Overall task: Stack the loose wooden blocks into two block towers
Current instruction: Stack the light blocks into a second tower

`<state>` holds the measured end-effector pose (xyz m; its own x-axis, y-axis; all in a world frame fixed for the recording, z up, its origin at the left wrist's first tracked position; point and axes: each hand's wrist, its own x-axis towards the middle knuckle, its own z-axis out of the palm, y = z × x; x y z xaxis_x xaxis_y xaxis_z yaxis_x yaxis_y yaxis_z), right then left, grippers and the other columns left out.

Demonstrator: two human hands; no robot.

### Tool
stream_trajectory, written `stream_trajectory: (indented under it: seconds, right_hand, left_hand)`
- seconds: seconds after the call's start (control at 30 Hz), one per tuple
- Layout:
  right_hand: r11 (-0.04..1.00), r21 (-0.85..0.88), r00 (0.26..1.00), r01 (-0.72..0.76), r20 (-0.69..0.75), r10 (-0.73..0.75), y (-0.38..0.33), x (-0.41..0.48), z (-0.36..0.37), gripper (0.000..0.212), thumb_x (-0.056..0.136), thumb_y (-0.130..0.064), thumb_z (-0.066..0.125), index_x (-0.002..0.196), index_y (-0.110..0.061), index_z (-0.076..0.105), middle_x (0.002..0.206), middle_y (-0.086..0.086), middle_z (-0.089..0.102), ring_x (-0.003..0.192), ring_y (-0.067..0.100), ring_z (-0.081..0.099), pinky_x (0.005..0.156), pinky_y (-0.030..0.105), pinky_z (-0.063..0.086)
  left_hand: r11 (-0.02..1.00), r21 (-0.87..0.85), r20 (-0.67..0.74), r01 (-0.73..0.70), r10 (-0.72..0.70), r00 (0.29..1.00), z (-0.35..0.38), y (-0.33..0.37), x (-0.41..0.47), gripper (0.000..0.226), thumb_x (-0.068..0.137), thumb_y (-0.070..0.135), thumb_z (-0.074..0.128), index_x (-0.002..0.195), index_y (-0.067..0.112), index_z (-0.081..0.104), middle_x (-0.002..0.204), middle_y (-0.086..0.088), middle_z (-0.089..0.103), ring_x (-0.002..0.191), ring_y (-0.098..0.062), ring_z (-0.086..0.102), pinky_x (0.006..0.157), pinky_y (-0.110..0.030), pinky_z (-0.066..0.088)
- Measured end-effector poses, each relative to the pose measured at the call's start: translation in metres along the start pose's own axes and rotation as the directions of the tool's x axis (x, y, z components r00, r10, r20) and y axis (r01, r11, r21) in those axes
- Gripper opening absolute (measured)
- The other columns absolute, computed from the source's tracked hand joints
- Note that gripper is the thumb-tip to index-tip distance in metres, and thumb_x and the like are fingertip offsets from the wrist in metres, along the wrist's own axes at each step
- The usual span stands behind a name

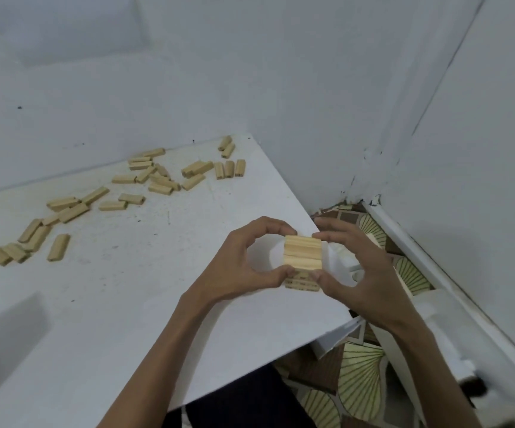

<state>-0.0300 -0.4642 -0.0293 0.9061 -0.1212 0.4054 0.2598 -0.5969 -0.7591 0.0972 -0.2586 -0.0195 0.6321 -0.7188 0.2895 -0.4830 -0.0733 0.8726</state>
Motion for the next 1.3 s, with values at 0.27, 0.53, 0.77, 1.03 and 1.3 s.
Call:
stream_trajectory:
  seconds: [0.27,0.53,0.77,1.03,1.3]
  right_hand:
    - [0.995,0.077,0.998,-0.058,-0.033,0.061,0.008,-0.009,0.013,0.059,0.082,-0.031,0.076,0.136,-0.016,0.058,0.139,-0.014,0.060,0.134,0.008,0.053,0.101,0.018,0.048]
    - [0.996,0.075,0.998,-0.038,-0.048,0.042,0.014,-0.009,0.011,0.058,0.078,-0.032,0.076,0.132,-0.020,0.058,0.139,-0.008,0.060,0.135,0.016,0.051,0.103,0.023,0.047]
    - [0.999,0.031,0.997,-0.042,-0.068,0.044,0.017,-0.013,0.015,0.059,0.078,-0.035,0.075,0.133,-0.021,0.057,0.136,-0.014,0.060,0.133,0.013,0.051,0.104,0.030,0.050]
    - [0.998,0.028,0.996,-0.060,-0.061,0.062,0.018,-0.014,0.016,0.059,0.078,-0.037,0.074,0.133,-0.025,0.056,0.136,-0.013,0.061,0.132,0.014,0.052,0.101,0.036,0.052]
    - [0.997,0.016,0.996,-0.073,-0.052,0.073,0.020,-0.015,0.017,0.060,0.077,-0.039,0.075,0.133,-0.031,0.054,0.134,-0.019,0.059,0.130,0.008,0.053,0.099,0.025,0.051]
  left_hand:
    - [1.000,-0.021,0.011,0.015,-0.015,1.000,0.007,-0.015,-0.002,0.048,0.077,0.024,0.080,0.122,0.016,0.067,0.123,0.001,0.070,0.123,-0.028,0.062,0.104,-0.050,0.050]
    - [0.999,-0.016,0.019,-0.042,0.042,0.999,0.012,-0.018,0.002,0.050,0.076,0.031,0.078,0.122,0.015,0.065,0.124,0.005,0.068,0.123,-0.028,0.061,0.102,-0.035,0.049]
    - [0.999,-0.007,0.018,-0.045,0.045,0.999,0.014,-0.024,0.000,0.051,0.077,0.029,0.080,0.124,0.016,0.064,0.126,0.004,0.067,0.124,-0.029,0.060,0.102,-0.048,0.051]
    - [1.000,-0.002,0.024,-0.028,0.028,0.999,0.015,-0.026,-0.001,0.052,0.077,0.034,0.079,0.124,0.016,0.064,0.126,0.006,0.067,0.125,-0.028,0.059,0.100,-0.048,0.052]
    - [1.000,-0.006,0.030,-0.022,0.023,0.999,0.015,-0.027,0.000,0.052,0.077,0.031,0.080,0.124,0.016,0.064,0.126,0.006,0.067,0.124,-0.029,0.059,0.100,-0.049,0.051]
